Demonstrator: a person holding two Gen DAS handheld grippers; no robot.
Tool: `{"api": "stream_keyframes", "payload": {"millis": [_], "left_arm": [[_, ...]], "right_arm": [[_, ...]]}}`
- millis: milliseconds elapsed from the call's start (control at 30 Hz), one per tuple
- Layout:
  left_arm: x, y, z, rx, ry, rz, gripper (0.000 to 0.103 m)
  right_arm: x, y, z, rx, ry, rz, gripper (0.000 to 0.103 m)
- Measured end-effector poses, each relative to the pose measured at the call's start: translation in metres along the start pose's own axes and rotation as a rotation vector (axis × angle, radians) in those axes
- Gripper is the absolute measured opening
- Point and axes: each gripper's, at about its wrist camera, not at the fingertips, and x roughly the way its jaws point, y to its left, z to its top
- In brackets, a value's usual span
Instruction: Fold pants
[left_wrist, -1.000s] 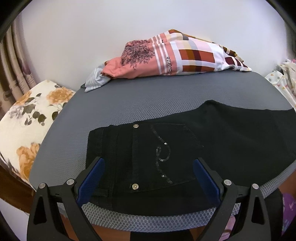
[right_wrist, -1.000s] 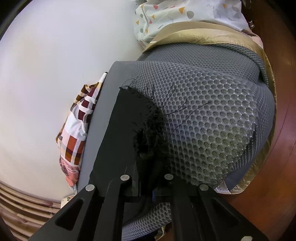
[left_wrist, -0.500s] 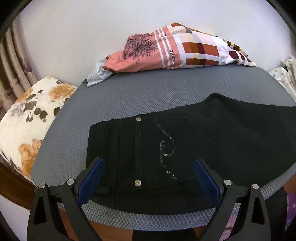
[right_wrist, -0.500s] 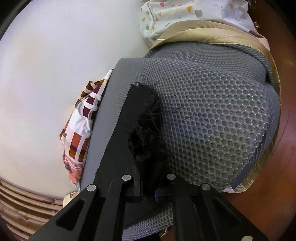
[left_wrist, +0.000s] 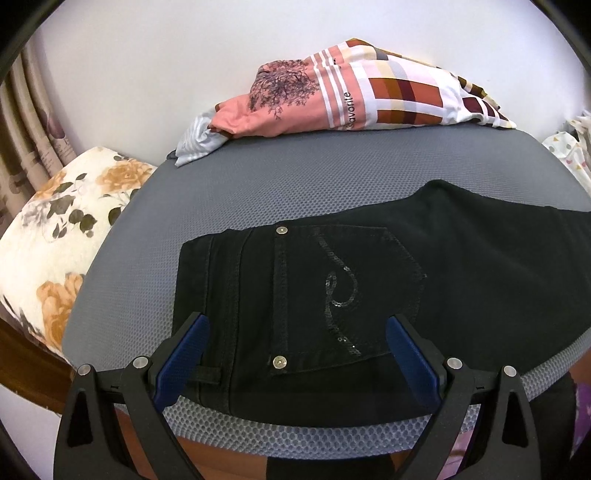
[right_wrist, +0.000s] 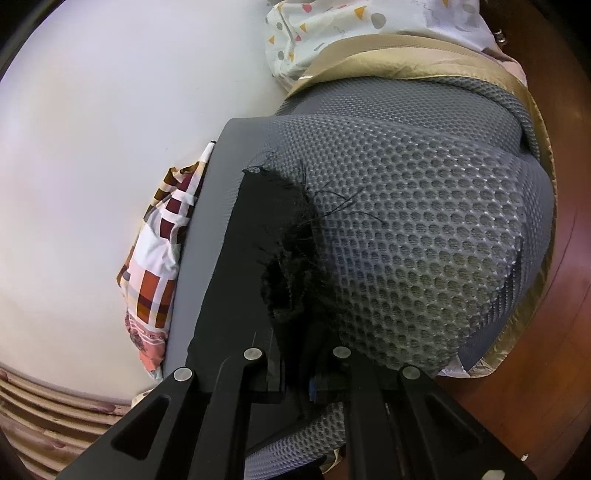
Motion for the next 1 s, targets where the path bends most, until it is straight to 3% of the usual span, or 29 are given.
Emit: {"api": "stream_keyframes", "payload": {"millis": [267,633,800,1000], "left_arm": [[0.001,0.000,0.000,-0.001,0.001,-0.003,0.096],[0.001,0.002,0.000,-0.009,0.012,0.001,0.096],[0.004,0.003,0.000,-0.013,0.021,0.002,0.096],[0.006,0.003,0.000,-0.019,0.029,-0.004,0.096]], "right_arm": [[0.001,-0.012,0.000,0.051,0.024,0.081,0.010],[-0.001,0.003,-0.004,-0.014,0.005,0.026,0.007],[-0.001,0.028,-0.005,-0.045,0.015,0.060,0.008],[0.013,0.087,-0.021,-0.154,0.061,0.109,0.008]]}}
